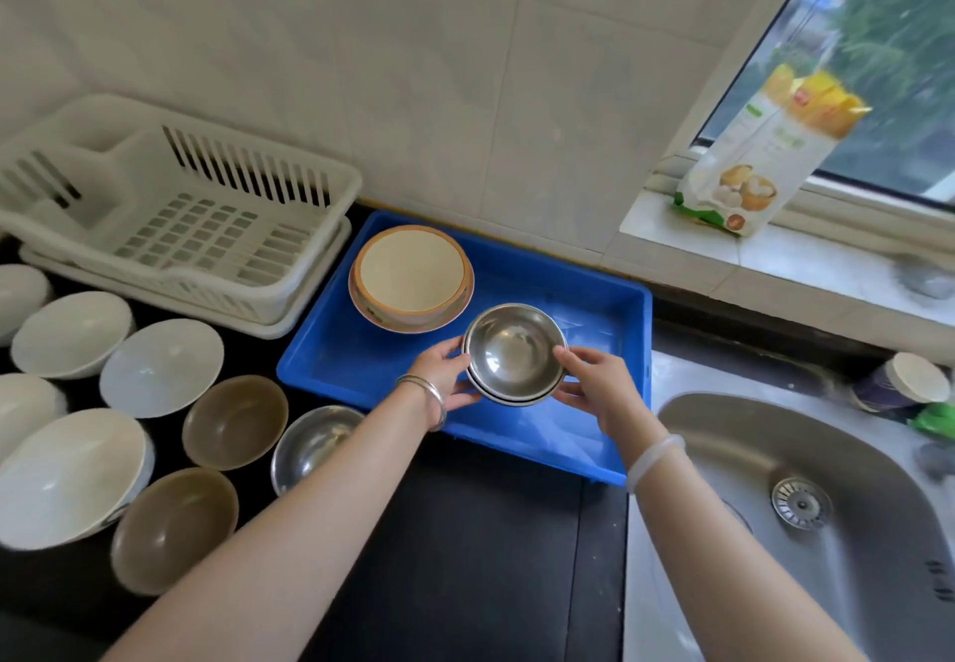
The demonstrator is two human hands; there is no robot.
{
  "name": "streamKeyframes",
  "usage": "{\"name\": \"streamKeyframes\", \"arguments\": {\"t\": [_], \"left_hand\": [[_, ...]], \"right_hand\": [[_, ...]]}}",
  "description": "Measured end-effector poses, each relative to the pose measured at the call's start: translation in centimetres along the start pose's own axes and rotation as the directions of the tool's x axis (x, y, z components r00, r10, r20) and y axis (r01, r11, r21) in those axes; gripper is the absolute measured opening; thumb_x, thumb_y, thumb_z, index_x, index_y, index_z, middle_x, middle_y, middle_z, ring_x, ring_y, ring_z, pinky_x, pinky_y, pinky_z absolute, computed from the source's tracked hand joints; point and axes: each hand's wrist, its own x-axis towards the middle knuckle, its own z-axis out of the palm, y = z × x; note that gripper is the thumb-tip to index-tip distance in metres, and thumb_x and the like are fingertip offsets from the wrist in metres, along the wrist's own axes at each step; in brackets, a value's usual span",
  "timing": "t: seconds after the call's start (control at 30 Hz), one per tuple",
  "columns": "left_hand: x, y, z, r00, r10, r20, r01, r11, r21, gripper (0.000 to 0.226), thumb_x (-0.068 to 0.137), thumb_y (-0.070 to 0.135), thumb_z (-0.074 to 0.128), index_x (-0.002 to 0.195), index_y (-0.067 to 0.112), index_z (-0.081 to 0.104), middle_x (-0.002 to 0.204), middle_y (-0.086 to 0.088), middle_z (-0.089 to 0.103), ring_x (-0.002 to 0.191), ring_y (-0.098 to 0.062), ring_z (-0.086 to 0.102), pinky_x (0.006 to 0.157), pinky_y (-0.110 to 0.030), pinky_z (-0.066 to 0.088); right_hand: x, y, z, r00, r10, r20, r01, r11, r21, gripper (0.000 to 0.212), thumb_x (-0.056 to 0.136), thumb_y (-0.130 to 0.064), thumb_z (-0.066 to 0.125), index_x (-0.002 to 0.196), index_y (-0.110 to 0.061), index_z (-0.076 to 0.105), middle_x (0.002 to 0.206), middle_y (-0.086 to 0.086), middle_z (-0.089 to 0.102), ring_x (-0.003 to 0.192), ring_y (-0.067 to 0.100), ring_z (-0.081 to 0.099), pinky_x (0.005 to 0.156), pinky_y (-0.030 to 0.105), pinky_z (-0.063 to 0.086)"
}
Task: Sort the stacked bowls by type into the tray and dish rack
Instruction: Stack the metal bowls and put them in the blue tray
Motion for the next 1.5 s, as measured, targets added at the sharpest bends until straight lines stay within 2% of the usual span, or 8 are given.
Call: {"name": "streamKeyframes", "arguments": {"t": [0.13,0.37,0.6,0.8,0.9,1.07,1.27,1.5], "left_hand": [[3.1,-0.5,1.3,0.999,-0.021,-0.024,0.020,0.999,-0.033,0.042,0.094,0.000,0.040,0.135,0.010,0.042,0.136,-0.017,0.049,0.105,-0.028,0.053,0.089,-0.047,0.046],[6.7,-1.3,1.9,0.999,-0.006,-0.046,0.004,0.999,-0.045,0.036,0.094,0.002,0.042,0.130,0.007,0.046,0.133,-0.017,0.052,0.109,-0.029,0.054,0.089,-0.041,0.045],[8.7,-2.0,2.1,0.994,0.059,-0.097,-0.076,0.980,-0.186,0.037,0.093,0.000,0.045,0.129,0.000,0.046,0.136,-0.018,0.049,0.122,-0.029,0.050,0.093,-0.034,0.043],[9.7,-2.1,2.7,0.994,-0.020,-0.112,-0.014,0.954,-0.301,0.034,0.094,0.013,0.047,0.124,-0.002,0.048,0.118,-0.019,0.055,0.106,-0.029,0.055,0.087,-0.039,0.047],[10.6,-2.0,2.9,0.991,0.015,-0.131,-0.058,0.943,-0.329,0.026,0.094,0.012,0.049,0.116,0.000,0.053,0.113,-0.015,0.057,0.112,-0.029,0.055,0.089,-0.034,0.046],[11.5,-2.0,3.5,0.988,0.061,-0.142,-0.107,0.934,-0.340,0.034,0.094,0.009,0.048,0.126,0.000,0.049,0.132,-0.014,0.054,0.105,-0.018,0.056,0.094,-0.027,0.042],[12.1,-1.7,3.8,0.984,0.049,-0.173,-0.114,0.915,-0.386,0.033,0.093,0.011,0.050,0.124,0.002,0.051,0.133,-0.010,0.053,0.105,-0.017,0.054,0.096,-0.026,0.042],[12.1,-1.4,4.0,0.978,0.064,-0.201,-0.132,0.927,-0.350,0.032,0.093,0.009,0.048,0.124,0.000,0.052,0.130,-0.014,0.055,0.104,-0.018,0.055,0.094,-0.025,0.042]], "right_hand": [[3.2,0.3,-0.4,0.999,0.050,-0.020,-0.050,0.999,0.002,0.025,0.091,-0.024,0.062,0.110,-0.008,0.063,0.098,0.012,0.062,0.059,0.019,0.060,0.050,0.018,0.055],[6.7,0.9,-0.4,0.996,0.086,-0.028,-0.085,0.996,0.037,0.026,0.090,-0.025,0.063,0.109,-0.007,0.063,0.084,0.003,0.065,0.046,0.009,0.062,0.049,0.017,0.053],[8.5,0.9,0.2,0.993,0.099,-0.068,-0.093,0.992,0.083,0.032,0.092,-0.024,0.062,0.118,-0.006,0.058,0.085,0.003,0.061,0.058,0.016,0.059,0.048,0.016,0.054],[9.9,1.0,1.0,0.991,0.100,-0.087,-0.089,0.989,0.122,0.035,0.091,-0.025,0.061,0.120,-0.004,0.058,0.094,0.009,0.063,0.063,0.018,0.060,0.051,0.019,0.054],[10.9,0.7,1.5,0.992,0.094,-0.089,-0.078,0.982,0.171,0.034,0.091,-0.026,0.062,0.118,-0.006,0.058,0.094,0.009,0.064,0.065,0.018,0.062,0.055,0.020,0.055],[12.2,0.1,2.1,0.992,0.098,-0.080,-0.080,0.976,0.203,0.035,0.092,-0.025,0.061,0.120,-0.005,0.056,0.105,0.014,0.064,0.073,0.022,0.067,0.068,0.029,0.058],[13.0,0.0,2.5,0.992,0.072,-0.108,-0.050,0.979,0.196,0.032,0.092,-0.024,0.061,0.117,-0.005,0.059,0.107,0.016,0.067,0.083,0.027,0.069,0.065,0.028,0.058],[12.4,0.3,2.5,0.991,0.084,-0.103,-0.059,0.973,0.225,0.034,0.095,-0.028,0.055,0.119,-0.006,0.061,0.109,0.012,0.065,0.088,0.024,0.066,0.078,0.032,0.056]]}}
